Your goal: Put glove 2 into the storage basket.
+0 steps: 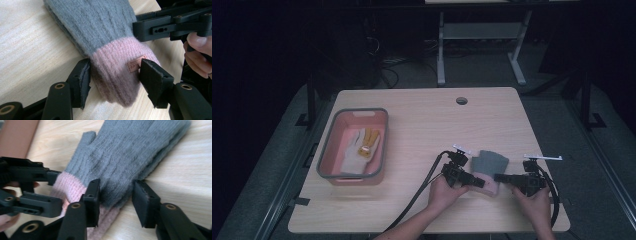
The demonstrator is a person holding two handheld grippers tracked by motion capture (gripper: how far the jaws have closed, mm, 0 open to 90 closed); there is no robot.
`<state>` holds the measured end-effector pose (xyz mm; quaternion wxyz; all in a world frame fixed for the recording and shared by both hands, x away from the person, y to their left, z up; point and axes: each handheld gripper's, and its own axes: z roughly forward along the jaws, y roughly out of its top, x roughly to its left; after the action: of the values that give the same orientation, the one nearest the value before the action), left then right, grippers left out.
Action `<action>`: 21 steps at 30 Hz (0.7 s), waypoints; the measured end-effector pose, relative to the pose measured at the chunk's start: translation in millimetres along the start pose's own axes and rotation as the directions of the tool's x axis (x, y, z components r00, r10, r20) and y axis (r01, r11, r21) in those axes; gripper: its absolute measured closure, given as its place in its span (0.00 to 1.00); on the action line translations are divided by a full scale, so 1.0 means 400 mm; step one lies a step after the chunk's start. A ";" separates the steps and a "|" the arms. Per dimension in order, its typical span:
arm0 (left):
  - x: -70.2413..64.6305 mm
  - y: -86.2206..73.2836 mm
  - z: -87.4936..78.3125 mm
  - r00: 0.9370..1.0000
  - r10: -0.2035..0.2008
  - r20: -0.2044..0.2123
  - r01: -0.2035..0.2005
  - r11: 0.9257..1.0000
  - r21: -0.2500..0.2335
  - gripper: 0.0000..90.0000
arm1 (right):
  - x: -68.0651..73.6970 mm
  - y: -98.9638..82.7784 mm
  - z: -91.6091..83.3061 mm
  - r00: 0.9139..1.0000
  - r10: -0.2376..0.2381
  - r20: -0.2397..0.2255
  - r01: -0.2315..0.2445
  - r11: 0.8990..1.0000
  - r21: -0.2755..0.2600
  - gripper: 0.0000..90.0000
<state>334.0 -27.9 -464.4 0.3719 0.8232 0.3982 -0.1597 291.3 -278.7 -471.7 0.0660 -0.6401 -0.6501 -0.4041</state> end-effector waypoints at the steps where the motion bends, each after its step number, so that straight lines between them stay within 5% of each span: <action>1: 0.000 0.001 0.001 1.000 -0.004 0.000 0.004 1.000 -0.001 0.49 | -0.003 -0.001 0.002 1.000 0.014 -0.017 -0.014 1.000 0.000 0.70; 6: 0.009 0.004 0.004 1.000 -0.015 0.025 0.015 1.000 -0.006 0.58 | -0.007 -0.001 0.007 0.997 0.039 -0.065 -0.040 0.999 -0.001 0.79; 21: 0.012 0.004 -0.012 0.998 -0.015 0.060 0.017 0.999 -0.046 0.70 | 0.012 0.009 -0.002 0.998 -0.003 -0.064 0.003 1.000 -0.010 0.86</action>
<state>338.1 -22.4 -463.2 0.4013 0.8060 0.3971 -0.1776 293.4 -275.9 -466.8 0.0830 -0.6261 -0.6466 -0.4279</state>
